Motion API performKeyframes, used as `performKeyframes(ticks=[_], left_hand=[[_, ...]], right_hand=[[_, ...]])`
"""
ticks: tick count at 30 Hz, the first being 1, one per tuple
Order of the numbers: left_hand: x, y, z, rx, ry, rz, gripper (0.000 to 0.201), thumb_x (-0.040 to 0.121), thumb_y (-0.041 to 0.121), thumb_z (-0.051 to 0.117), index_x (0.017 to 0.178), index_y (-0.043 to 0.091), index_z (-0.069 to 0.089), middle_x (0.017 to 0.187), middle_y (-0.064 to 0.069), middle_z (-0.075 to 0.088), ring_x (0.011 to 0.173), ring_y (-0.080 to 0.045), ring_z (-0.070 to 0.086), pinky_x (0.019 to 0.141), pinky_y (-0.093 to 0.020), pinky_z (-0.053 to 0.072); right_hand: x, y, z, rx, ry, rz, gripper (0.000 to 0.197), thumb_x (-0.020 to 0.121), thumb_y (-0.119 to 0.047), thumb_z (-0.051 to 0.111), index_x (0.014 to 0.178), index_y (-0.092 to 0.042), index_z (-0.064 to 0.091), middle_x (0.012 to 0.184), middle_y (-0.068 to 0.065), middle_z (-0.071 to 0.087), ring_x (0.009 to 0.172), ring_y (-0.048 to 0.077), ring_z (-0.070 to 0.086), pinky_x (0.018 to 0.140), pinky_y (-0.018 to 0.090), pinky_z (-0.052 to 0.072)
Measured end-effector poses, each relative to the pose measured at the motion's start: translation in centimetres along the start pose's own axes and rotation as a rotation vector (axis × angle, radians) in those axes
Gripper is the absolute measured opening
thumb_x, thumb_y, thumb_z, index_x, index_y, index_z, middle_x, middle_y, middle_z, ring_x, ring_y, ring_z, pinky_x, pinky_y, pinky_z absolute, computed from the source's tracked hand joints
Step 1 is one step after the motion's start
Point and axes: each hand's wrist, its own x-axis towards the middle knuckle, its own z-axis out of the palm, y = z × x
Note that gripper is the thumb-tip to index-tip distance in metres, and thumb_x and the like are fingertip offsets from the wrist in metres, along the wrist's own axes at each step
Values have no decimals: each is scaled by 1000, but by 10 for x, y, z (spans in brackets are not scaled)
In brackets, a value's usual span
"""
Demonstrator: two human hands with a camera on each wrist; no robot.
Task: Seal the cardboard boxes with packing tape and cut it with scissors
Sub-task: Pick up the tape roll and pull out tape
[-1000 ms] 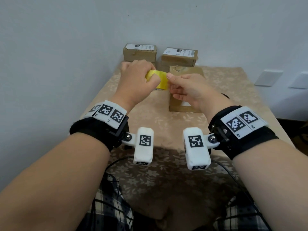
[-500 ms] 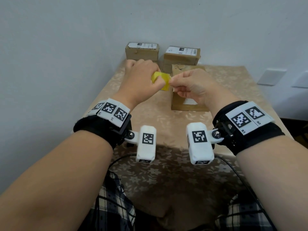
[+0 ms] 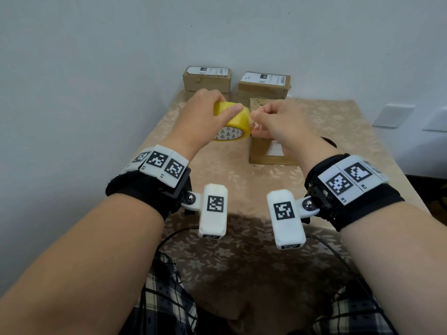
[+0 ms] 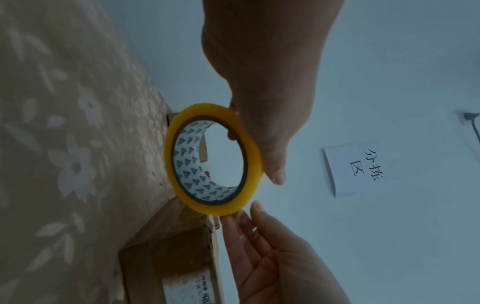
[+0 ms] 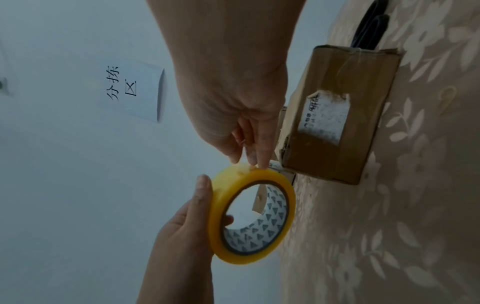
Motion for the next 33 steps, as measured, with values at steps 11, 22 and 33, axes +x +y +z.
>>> performKeyframes(ticks=[11, 22, 33], left_hand=[[12, 5, -8, 170, 148, 123, 36, 97, 36, 38, 72, 15, 53, 69, -1, 45, 73, -26, 49, 62, -32, 27], [27, 17, 24, 598, -117, 114, 41, 100, 31, 26, 77, 15, 57, 75, -3, 46, 77, -23, 40, 80, -37, 34], [32, 15, 41, 574, -240, 33, 40, 97, 29, 30, 63, 17, 47, 61, 1, 44, 71, -25, 45, 88, -40, 37]], right_hand=[[1, -20, -16, -86, 53, -62, 16, 90, -6, 63, 74, -9, 61, 66, 8, 64, 53, 10, 58, 53, 20, 50], [14, 1, -43, -395, 161, 17, 19, 85, -11, 68, 68, -5, 65, 69, -4, 61, 65, 3, 51, 70, 26, 43], [12, 14, -40, -583, 176, -10, 10, 88, -17, 66, 79, -13, 66, 76, -3, 60, 81, 14, 56, 75, 26, 44]])
